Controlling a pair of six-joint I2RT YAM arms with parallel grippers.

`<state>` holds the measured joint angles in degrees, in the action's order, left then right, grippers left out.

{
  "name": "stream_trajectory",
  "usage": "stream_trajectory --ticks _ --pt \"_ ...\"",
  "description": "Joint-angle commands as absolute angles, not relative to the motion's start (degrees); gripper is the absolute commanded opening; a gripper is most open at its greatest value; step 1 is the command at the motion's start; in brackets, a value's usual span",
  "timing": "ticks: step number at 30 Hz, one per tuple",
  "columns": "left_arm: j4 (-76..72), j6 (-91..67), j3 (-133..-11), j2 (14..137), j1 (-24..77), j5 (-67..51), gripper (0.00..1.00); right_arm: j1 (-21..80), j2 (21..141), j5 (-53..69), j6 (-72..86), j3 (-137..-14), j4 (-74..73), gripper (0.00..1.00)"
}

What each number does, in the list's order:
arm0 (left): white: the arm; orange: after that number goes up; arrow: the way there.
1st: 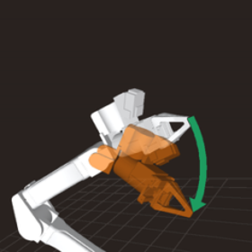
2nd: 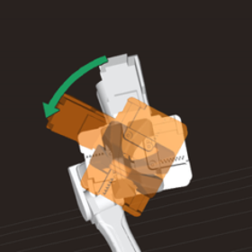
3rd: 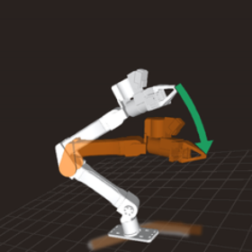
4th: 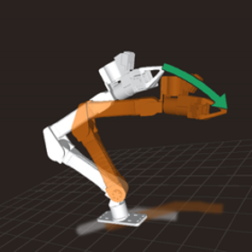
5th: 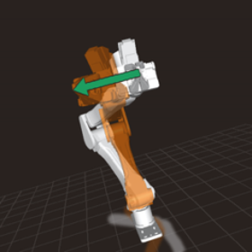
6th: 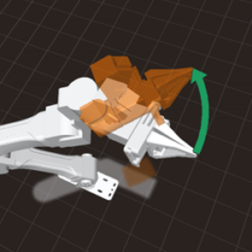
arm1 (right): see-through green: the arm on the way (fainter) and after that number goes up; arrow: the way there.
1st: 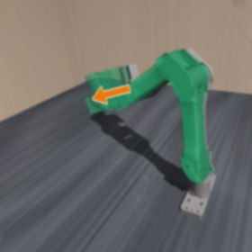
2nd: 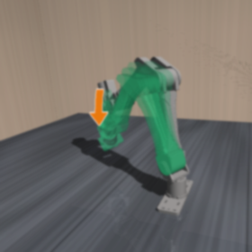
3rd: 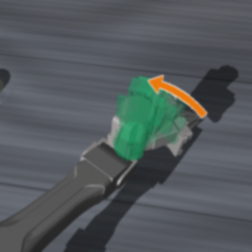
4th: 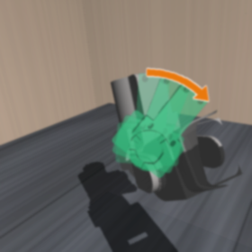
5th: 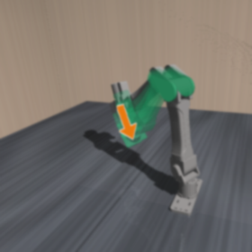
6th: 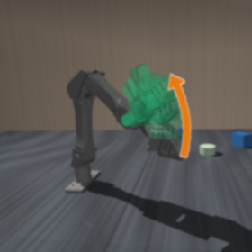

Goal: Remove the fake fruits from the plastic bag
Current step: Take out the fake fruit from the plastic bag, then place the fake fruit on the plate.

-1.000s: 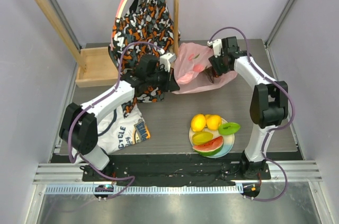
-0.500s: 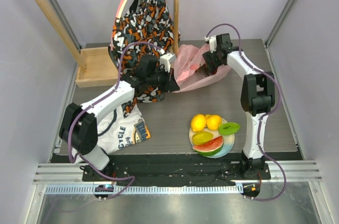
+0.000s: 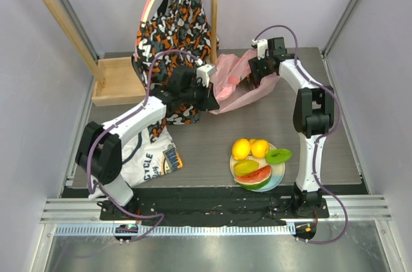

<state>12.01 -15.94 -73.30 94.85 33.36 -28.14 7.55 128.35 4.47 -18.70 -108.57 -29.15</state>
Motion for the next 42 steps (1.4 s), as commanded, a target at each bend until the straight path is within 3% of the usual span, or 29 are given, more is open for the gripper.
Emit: stream_trajectory --ticks 1,14,18,25,33,42 --pt "10.72 -14.85 -77.69 96.32 33.66 -27.16 0.00 7.21 113.68 19.75 -15.12 -107.94 -30.32 0.37" --pt "9.41 -20.21 -84.36 100.80 32.44 -20.83 0.00 7.21 95.55 38.40 -19.23 -97.47 -47.68 0.32" --pt "10.81 -20.39 -89.46 103.09 31.20 -20.83 0.00 7.21 91.69 39.46 -31.26 -98.70 -61.76 0.31" --pt "11.86 -18.11 -93.34 104.50 30.23 -19.86 0.00 7.56 75.63 31.74 -71.67 -89.32 -86.28 0.30" --pt "12.57 -15.30 -89.48 101.52 30.15 -20.30 0.00 8.26 57.14 25.31 -116.31 -61.98 -86.31 0.32" --pt "14.68 -10.46 -86.22 97.47 30.06 -17.93 0.00 9.40 55.73 26.72 -128.05 -51.60 -86.40 0.32"
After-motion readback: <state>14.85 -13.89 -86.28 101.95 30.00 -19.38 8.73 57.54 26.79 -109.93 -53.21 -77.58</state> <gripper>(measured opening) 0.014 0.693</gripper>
